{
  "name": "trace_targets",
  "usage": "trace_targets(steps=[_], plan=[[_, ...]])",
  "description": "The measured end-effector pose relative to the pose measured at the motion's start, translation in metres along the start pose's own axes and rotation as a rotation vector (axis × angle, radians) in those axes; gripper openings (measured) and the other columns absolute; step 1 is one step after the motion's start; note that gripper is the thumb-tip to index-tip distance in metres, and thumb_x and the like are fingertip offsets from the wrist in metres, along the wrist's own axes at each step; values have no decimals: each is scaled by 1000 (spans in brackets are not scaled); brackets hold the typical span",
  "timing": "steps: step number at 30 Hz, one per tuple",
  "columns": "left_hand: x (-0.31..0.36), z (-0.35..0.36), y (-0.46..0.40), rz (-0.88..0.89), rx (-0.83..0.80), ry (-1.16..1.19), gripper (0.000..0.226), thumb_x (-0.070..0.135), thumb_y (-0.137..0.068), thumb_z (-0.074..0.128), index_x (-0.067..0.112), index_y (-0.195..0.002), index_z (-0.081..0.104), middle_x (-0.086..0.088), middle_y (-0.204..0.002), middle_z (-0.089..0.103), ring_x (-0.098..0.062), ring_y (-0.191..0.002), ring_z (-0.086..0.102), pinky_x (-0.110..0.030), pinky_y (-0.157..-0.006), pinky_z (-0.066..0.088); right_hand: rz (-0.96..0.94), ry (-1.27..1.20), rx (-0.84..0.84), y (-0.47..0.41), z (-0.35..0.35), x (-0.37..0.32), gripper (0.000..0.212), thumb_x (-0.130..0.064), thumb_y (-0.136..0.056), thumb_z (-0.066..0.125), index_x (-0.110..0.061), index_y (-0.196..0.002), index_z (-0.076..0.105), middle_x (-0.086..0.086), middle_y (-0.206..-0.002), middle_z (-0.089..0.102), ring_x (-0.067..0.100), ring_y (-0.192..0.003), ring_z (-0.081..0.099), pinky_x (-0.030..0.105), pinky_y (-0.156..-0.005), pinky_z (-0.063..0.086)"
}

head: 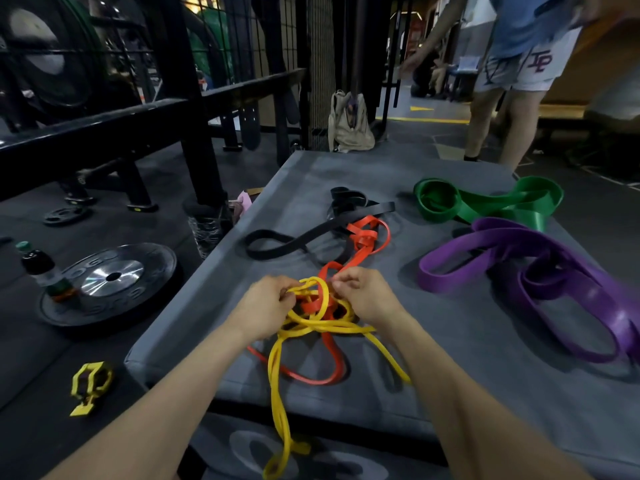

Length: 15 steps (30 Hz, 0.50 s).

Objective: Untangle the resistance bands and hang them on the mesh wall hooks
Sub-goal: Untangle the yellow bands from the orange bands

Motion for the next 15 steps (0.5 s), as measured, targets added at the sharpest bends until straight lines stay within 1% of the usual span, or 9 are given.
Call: trace_targets(steps=[2, 3, 4, 6, 9, 10, 12, 13, 15], plan=[[-1, 1, 0, 7, 0, -35, 27, 8, -94, 44, 14, -111, 64, 9, -58, 48, -5, -48, 44, -12, -45, 32, -5, -9, -56, 3, 3, -3, 20, -7, -92, 55, 4, -106, 64, 8, -84, 60, 8, -70, 52, 13, -65, 43], [0, 1, 0, 16, 3, -51, 28, 8, -95, 43, 13, -115, 63, 7, -64, 49, -5, -52, 45, -11, -48, 33, -28, 36, -80, 3, 4, -4, 20, -7, -93, 53, 4, -106, 65, 6, -80, 58, 6, -66, 48, 7, -58, 39], [0, 2, 0, 20, 7, -63, 30, 9, -96, 42, 13, -118, 61, 4, -73, 51, -7, -59, 47, -11, -52, 32, -52, 85, -94, 4, 4, -5, 20, -8, -94, 52, 2, -105, 65, 2, -73, 56, 4, -62, 44, 6, -52, 36], [-1, 3, 0, 12, 6, -73, 31, 11, -96, 41, 14, -121, 60, -3, -90, 53, -16, -73, 51, -17, -64, 33, -57, 140, -91, 2, 5, -6, 20, -12, -96, 48, -5, -98, 66, -8, -63, 50, 2, -56, 41, 9, -50, 34], [-5, 5, -2, 0, -7, -54, 30, 12, -97, 40, 13, -121, 59, -3, -88, 48, -13, -70, 44, -19, -63, 32, 4, 181, -15, -2, 1, -2, 26, -18, -97, 46, -10, -75, 59, -5, -56, 44, 8, -55, 41, 25, -58, 36], [-5, 6, -2, -8, -7, -45, 30, 13, -97, 40, 13, -121, 58, -3, -90, 49, -12, -71, 44, -19, -63, 32, 29, 209, 25, -3, -1, 0, 29, -19, -96, 47, -9, -71, 58, -1, -56, 48, 14, -58, 45, 27, -58, 37], [-5, 6, -3, -14, -3, -30, 30, 14, -98, 39, 13, -123, 57, -4, -99, 52, -13, -77, 48, -19, -66, 33, 55, 292, 99, -2, -7, 3, 28, -18, -94, 49, -5, -73, 62, 11, -70, 61, 25, -72, 55, 31, -64, 41], [-4, 6, -3, -14, -3, -28, 31, 14, -98, 39, 14, -124, 56, -6, -105, 53, -15, -82, 50, -19, -69, 34, 63, 307, 114, -1, -9, 4, 27, -18, -94, 49, -7, -74, 63, 12, -75, 62, 26, -76, 56, 30, -67, 41], [-1, 6, -3, -18, -14, -30, 33, 14, -99, 38, 14, -128, 53, -10, -116, 53, -17, -91, 52, -19, -74, 35, 78, 267, 86, 1, -11, 6, 30, -19, -94, 49, -16, -66, 58, 7, -72, 58, 19, -71, 53, 27, -67, 38]])
Point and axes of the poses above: each hand's wrist, its own y-axis away from the middle knuckle, its own z-axis out of the palm, x = y × z, the point moved 3 cm from there along -y, towards the middle knuckle
